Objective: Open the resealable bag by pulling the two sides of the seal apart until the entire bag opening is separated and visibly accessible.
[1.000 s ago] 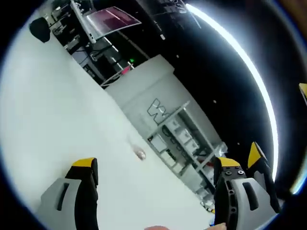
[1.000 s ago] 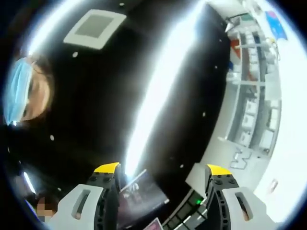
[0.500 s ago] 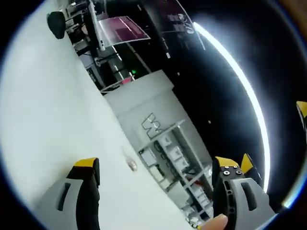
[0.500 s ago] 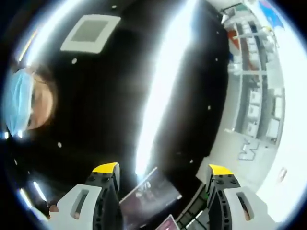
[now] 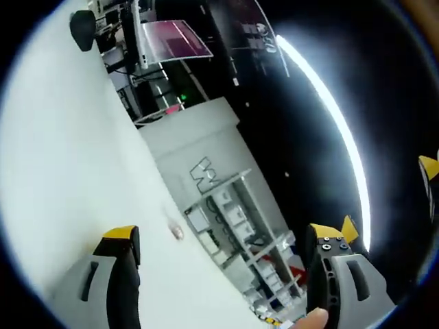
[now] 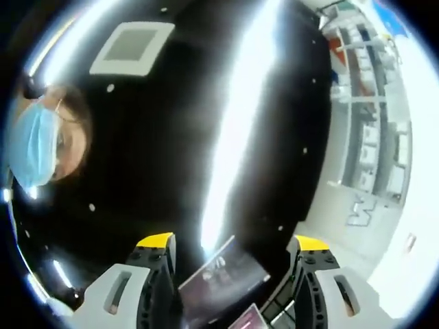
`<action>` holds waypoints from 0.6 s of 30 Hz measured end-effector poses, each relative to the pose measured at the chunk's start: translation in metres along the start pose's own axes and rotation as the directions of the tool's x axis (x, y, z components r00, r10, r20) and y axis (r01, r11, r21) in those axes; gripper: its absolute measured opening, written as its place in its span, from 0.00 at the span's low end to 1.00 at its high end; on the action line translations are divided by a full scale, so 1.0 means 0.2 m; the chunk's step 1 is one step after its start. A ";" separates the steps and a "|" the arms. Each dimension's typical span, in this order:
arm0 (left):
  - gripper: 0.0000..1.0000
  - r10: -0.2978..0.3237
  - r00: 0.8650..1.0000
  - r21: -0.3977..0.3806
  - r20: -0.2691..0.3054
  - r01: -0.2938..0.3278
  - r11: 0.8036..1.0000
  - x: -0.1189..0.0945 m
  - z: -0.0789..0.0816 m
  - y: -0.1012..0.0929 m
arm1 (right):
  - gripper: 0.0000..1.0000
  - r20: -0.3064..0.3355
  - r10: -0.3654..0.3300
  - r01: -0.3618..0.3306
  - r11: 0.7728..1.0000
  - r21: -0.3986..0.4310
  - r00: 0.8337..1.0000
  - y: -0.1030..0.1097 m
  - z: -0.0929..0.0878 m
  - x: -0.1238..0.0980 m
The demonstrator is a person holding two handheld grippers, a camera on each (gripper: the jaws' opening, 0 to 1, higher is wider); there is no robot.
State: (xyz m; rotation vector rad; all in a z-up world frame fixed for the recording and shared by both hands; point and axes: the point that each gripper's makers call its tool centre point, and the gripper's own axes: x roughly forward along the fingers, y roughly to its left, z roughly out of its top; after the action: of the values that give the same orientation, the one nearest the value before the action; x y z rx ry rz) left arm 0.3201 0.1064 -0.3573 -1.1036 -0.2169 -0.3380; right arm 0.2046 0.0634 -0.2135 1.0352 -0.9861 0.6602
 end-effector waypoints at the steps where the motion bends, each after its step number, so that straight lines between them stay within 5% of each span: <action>1: 1.00 0.002 1.000 0.010 -0.003 -0.002 1.000 0.00 0.01 -0.01 | 0.67 0.013 -0.003 0.002 1.000 0.014 1.000 0.01 0.01 0.00; 3: 1.00 -0.013 1.000 0.012 -0.027 0.013 1.000 -0.01 0.02 -0.04 | 0.67 0.019 0.014 -0.015 0.999 0.041 1.000 0.04 0.02 0.01; 5: 0.97 -0.101 0.995 0.002 -0.015 0.101 0.995 0.00 0.04 -0.13 | 0.67 0.026 0.027 -0.028 0.999 0.034 0.999 0.07 0.03 0.02; 9: 0.82 -0.192 0.981 0.079 0.003 0.192 0.978 -0.02 0.09 -0.23 | 0.68 0.051 0.042 -0.045 0.997 0.065 0.998 0.10 0.06 0.02; 11: 0.87 -0.176 0.984 0.097 0.010 0.174 0.980 -0.03 0.10 -0.24 | 0.68 0.068 0.035 -0.042 0.992 0.117 0.997 0.10 0.09 0.02; 13: 0.99 -0.213 0.974 0.186 0.078 0.196 0.963 -0.04 0.16 -0.27 | 0.69 0.096 0.025 -0.038 0.990 0.133 0.995 0.09 0.14 0.01; 18: 0.97 -0.248 0.967 0.214 0.066 0.229 0.950 -0.08 0.15 -0.31 | 0.67 0.115 0.036 -0.053 0.987 0.150 0.993 0.15 0.17 0.01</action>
State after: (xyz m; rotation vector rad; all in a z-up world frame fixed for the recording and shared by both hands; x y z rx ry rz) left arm 0.2820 0.1112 -0.2980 -0.8901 -0.4600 -0.4706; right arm 0.1685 0.0434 -0.1939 1.1979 -1.0718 0.7294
